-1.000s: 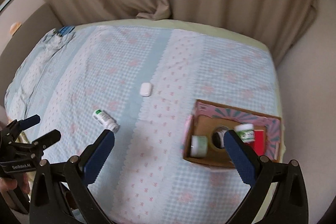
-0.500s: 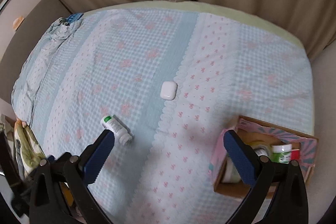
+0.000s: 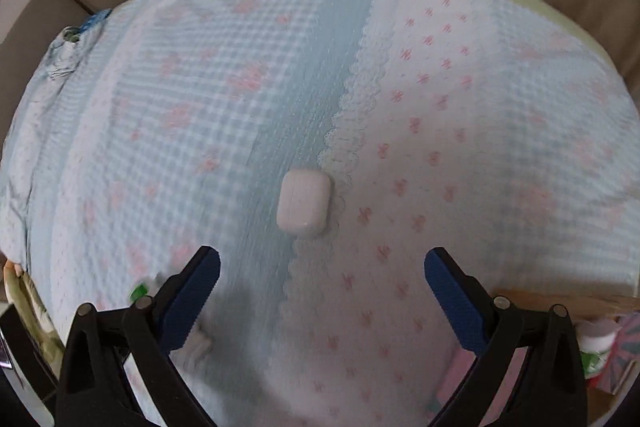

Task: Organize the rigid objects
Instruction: 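Grasp the white pill bottle with left tool while right tool grasps earbud case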

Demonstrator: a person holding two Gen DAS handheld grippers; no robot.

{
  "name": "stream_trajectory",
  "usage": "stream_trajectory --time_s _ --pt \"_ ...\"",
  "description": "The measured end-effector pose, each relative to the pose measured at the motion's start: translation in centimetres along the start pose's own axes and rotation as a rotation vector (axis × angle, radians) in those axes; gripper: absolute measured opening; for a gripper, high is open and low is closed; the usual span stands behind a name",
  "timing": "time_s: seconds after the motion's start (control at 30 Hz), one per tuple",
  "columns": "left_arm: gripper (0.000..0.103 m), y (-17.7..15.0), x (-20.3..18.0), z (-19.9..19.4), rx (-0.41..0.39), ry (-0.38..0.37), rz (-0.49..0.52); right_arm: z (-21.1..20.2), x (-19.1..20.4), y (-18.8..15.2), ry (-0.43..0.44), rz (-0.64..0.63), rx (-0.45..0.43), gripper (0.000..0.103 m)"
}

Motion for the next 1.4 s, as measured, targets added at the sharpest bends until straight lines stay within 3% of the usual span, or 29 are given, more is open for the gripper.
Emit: stream_trajectory --time_s 0.2,0.33,0.5,0.6,0.73,1.03,1.4 --pt "0.085 -0.3 -1.0 2.8 0.016 0.038 0.006 5.0 -0.8 1.2 -0.022 0.029 0.029 0.092" --pt "0.072 -0.5 -2.2 4.0 0.022 0.05 0.054 7.4 -0.9 1.7 -0.036 0.04 0.053 0.084" --pt "0.067 -0.5 -2.3 4.6 0.032 0.056 0.058 9.3 -1.6 1.6 -0.075 0.064 0.083 0.07" --pt "0.054 -0.5 -2.0 4.4 0.016 0.06 0.096 9.7 -2.0 1.4 -0.097 0.07 0.085 0.063" --pt "0.053 -0.7 -2.0 4.2 0.013 0.033 0.142 9.7 -1.6 1.3 -0.123 0.011 0.088 0.041" --pt "0.052 -0.7 -0.5 3.3 0.014 -0.009 0.14 9.8 -0.4 1.0 -0.116 -0.011 0.084 0.041" --pt "0.048 0.7 0.1 -0.9 -0.042 -0.105 0.191 5.8 2.9 0.1 -0.031 -0.048 0.024 0.041"
Point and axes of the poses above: each gripper's, at about its wrist camera, not at the fingertips, and z roughly the way its jaws point, x to its left, y to its top, the point moved 9 cm from there along z, roughly the way its jaws point, and after that the axes turned 14 degrees about y, right-handed, at the moved point
